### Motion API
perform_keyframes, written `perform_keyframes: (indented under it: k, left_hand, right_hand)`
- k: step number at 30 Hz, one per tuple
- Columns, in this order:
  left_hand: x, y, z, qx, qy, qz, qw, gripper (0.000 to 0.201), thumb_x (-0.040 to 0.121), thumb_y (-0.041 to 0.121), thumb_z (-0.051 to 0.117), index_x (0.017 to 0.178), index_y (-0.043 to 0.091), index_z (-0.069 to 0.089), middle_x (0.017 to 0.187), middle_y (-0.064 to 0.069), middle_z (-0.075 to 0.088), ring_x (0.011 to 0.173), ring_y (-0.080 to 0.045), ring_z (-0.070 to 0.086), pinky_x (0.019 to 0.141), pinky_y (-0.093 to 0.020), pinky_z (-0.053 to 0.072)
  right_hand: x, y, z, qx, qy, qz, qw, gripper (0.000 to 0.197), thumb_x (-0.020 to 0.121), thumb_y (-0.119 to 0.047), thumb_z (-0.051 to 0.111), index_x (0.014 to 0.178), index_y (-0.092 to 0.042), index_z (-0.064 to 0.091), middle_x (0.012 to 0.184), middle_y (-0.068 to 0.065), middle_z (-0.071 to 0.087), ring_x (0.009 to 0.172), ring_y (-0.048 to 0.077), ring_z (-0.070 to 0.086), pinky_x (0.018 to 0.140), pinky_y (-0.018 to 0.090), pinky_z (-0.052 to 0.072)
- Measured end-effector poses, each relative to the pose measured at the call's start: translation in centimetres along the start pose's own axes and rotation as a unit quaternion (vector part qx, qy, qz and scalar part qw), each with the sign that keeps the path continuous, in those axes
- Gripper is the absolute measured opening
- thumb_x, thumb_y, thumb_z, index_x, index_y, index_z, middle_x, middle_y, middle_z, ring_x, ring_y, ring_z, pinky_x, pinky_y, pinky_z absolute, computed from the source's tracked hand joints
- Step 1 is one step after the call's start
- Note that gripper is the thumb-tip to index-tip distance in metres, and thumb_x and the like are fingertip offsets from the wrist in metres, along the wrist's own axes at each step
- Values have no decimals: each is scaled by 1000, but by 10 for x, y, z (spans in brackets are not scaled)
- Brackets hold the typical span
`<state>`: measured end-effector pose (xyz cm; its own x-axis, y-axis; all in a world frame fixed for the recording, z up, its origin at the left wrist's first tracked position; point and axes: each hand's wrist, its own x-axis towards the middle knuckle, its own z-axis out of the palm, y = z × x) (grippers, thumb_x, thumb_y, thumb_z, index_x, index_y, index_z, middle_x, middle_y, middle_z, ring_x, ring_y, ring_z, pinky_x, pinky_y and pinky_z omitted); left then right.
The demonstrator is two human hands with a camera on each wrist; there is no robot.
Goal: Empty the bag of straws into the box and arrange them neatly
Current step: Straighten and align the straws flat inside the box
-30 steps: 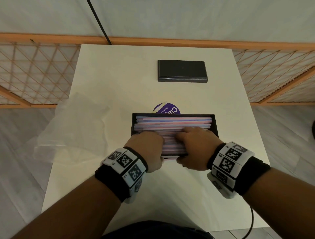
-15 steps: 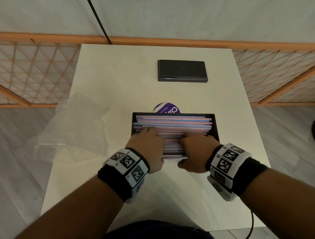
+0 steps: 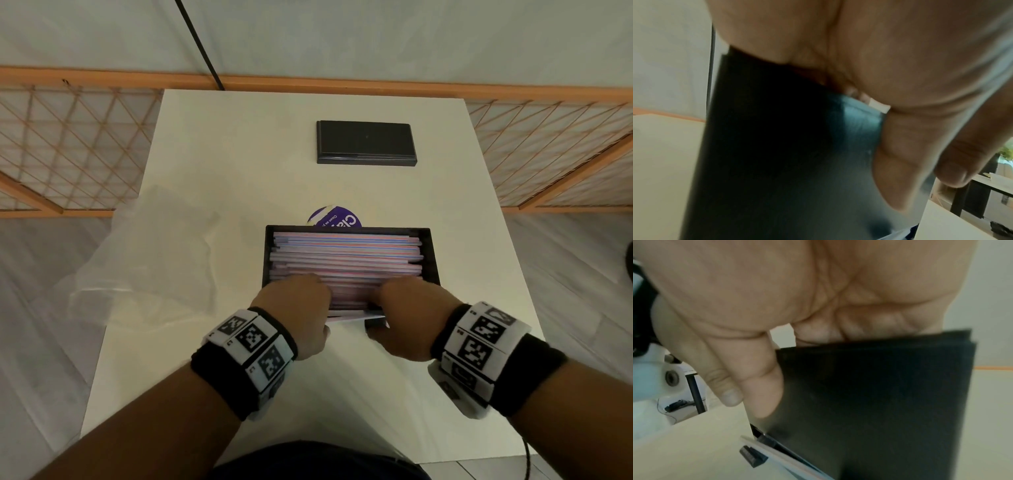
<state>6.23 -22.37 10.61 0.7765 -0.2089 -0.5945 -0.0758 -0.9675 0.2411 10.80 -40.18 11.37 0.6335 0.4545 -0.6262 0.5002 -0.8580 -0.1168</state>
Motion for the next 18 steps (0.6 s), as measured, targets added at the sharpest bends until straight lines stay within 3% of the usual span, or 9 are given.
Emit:
perform_keyframes:
  k: [3, 8, 14, 18]
  left_hand:
    - [3, 1, 4, 16, 7, -2, 1000, 41, 97, 42, 62, 131, 18, 59, 134, 0, 55, 125, -24, 55, 105, -43, 50]
    - [6, -2, 6, 2, 18, -7, 1000, 42, 96, 41, 64, 131, 18, 59, 134, -1, 55, 126, -25, 55, 106, -42, 50]
    - [7, -5, 9, -11, 66, 7, 998, 40, 97, 36, 64, 132, 18, 56, 134, -1, 55, 126, -25, 54, 105, -40, 51]
    - [8, -7, 11, -19, 92, 14, 995, 27, 99, 25, 61, 126, 22, 58, 127, 1, 61, 120, -24, 59, 100, -37, 51]
  right_hand:
    - [8, 2, 7, 1, 9, 3, 1000, 29, 84, -45, 57, 103, -24, 64, 105, -6, 57, 100, 20, 61, 89, 37, 53]
    - [13, 6, 10, 24, 19, 5, 1000, 29, 84, -42, 57, 107, -25, 64, 107, -6, 58, 102, 20, 60, 87, 35, 53]
    - [14, 10, 10, 31, 46, -9, 998, 19, 86, -34, 56, 99, -23, 63, 106, -3, 58, 101, 24, 60, 86, 36, 53]
    - [9, 10, 4, 41, 63, -24, 997, 7, 83, -30, 61, 83, -28, 54, 98, -3, 62, 95, 24, 60, 81, 36, 53]
